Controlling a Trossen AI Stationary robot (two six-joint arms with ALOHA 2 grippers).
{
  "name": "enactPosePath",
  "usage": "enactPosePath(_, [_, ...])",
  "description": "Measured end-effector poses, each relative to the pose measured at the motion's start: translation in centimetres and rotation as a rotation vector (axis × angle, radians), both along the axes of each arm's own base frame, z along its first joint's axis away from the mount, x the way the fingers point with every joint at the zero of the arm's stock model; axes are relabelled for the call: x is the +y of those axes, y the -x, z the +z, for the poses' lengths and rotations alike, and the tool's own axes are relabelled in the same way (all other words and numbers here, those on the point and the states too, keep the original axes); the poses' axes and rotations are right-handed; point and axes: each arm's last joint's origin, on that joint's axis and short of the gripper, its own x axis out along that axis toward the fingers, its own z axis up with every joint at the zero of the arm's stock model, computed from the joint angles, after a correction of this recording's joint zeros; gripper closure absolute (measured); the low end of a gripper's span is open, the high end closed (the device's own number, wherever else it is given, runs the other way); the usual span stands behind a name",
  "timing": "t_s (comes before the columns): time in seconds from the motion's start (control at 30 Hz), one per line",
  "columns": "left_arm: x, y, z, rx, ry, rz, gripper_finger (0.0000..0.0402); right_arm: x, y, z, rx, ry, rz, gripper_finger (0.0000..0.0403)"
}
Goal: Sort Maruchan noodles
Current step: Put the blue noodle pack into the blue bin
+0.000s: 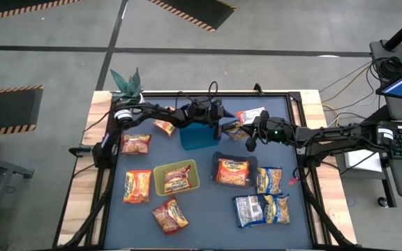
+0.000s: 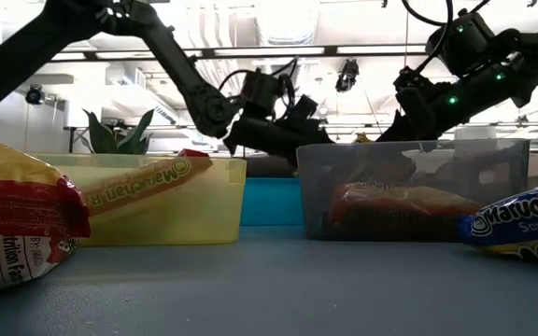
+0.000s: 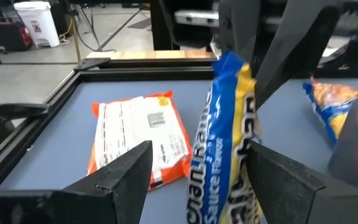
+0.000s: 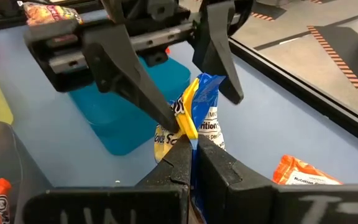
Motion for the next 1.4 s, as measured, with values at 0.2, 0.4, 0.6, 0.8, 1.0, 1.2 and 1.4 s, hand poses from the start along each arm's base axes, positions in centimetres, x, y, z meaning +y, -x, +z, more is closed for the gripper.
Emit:
enactPosePath(0.2, [-0.2,0.0,-0.5,-0.002,-0.013,-0.007,0.0191,0.0,0.0,-0.1,0.004,-0.005,0.001,0.0394])
enactPosePath(0.4, [-0.2,-0.1,-0.2,-0.006,-0.016,-0.008,0.0266,0.0,0.0,0.0,-0.017,-0.040,-0.017,0.0387])
enactPosePath(0.6, [-0.3,0.0,0.3,-0.018,0.010,-0.020,0.0337,0.1,0.2,0.3,-0.069,-0.102,-0.046,0.0336])
enactPosePath(0.8, [-0.5,0.1,1.8,-0.052,0.009,-0.069,0.0383,0.2,0.6,1.5,-0.150,-0.128,-0.058,0.0274])
enactPosePath(1.0, [-0.9,0.9,4.4,-0.104,-0.018,-0.076,0.0396,0.3,1.0,4.8,-0.278,-0.111,-0.050,0.0237])
enactPosePath(1.2, [-1.7,3.2,7.3,-0.142,-0.061,-0.080,0.0397,0.4,1.3,9.3,-0.420,-0.078,-0.037,0.0209])
enactPosePath(1.4, [-3.4,7.6,10.3,-0.190,-0.114,-0.079,0.0397,0.6,1.4,12.2,-0.491,-0.058,0.014,0.0202])
